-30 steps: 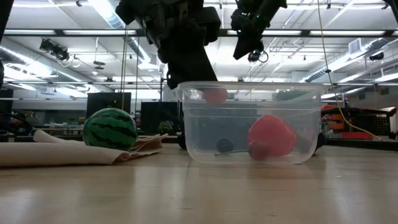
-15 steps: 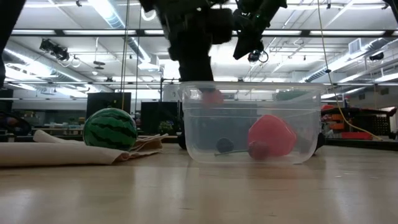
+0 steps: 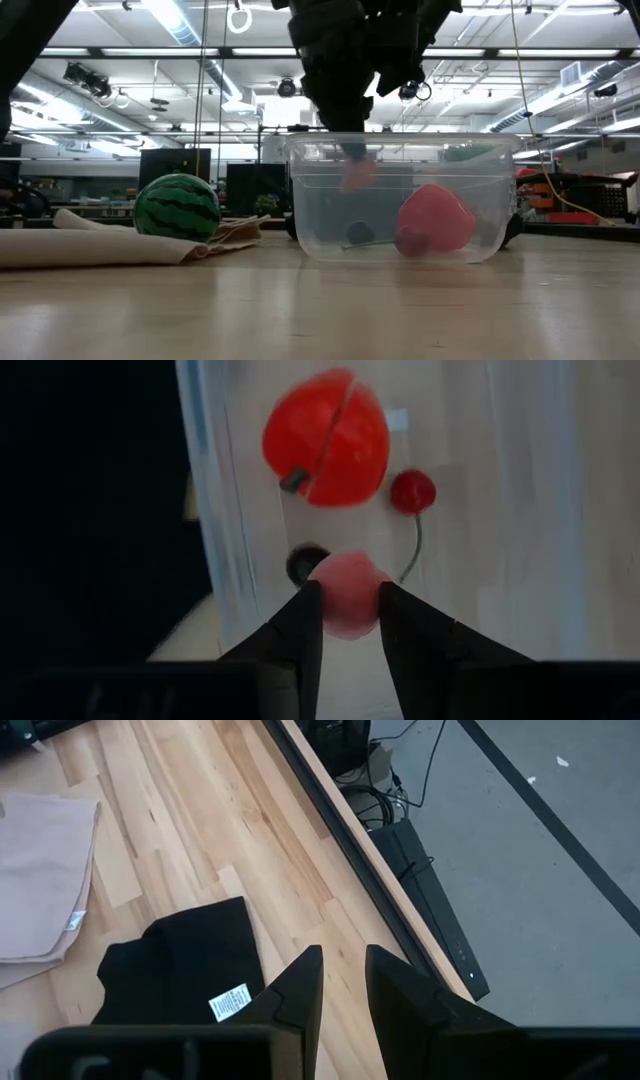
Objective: Pick and placing Produce into tupperware
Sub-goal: Put the peach into the transparent bin, then put the watermelon into the transparent bin
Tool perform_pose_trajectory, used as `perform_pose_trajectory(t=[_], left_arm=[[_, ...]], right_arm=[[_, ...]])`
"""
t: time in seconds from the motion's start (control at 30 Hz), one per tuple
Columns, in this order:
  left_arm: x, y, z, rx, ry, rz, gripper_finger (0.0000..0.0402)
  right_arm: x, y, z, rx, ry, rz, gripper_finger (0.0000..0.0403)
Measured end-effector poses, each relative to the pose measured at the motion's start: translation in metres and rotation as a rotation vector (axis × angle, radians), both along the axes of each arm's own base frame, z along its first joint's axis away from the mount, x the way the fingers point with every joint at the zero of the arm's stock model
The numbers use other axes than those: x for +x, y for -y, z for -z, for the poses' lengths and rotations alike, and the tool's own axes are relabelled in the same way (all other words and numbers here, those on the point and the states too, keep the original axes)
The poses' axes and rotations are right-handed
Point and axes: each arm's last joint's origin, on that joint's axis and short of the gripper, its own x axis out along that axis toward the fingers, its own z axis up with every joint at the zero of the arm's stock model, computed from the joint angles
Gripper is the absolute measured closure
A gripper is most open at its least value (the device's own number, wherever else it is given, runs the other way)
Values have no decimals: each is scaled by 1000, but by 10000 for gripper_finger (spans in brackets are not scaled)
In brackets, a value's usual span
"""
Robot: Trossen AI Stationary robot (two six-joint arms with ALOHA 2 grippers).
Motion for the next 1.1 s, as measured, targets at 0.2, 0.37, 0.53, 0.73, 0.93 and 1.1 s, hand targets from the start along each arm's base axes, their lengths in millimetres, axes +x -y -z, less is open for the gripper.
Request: perform_pose_trajectory(t=[0.2,0.37,0.53,0.73,0.93,1.1], left_arm=[[-1,-1,1,2,-20,-2,299],[-2,-1,1,3,-28,-2,282],[-4,-1,2,4,-43,-2,245],[-5,1,2,6,-58,-1,214],[-6,2,3,7,-62,8,209],[-9,0,-6,19,-93,29,221]], right_arm=[[0,0,0,-1,-1,-2,316],[0,0,0,-1,-2,-3,316],[0,0,0,-1,-2,-3,316],[0,0,0,1,-4,-3,316],[-1,0,1,4,-9,-3,316],[-1,0,1,4,-9,-3,316]])
